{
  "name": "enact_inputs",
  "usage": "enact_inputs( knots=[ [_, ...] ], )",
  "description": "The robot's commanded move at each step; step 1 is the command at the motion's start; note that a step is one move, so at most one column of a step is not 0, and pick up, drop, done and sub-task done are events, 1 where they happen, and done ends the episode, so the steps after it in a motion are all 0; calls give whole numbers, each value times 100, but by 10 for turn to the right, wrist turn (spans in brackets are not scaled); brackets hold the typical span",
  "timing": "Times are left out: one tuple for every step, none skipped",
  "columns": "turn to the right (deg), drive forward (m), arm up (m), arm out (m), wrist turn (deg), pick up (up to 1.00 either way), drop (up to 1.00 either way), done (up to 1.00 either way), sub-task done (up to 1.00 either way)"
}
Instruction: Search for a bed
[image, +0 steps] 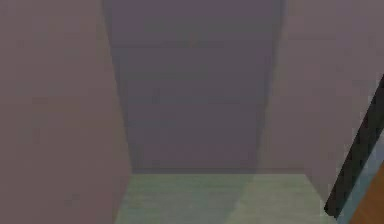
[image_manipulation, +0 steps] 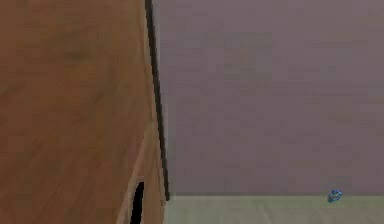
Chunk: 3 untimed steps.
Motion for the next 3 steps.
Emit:
enact_inputs(
  knots=[
    [0,30,0,0,0,0,0,0,0],
    [0,15,0,0,0,0,0,0,0],
    [450,0,0,0,0,0,0,0,0]
  ],
)
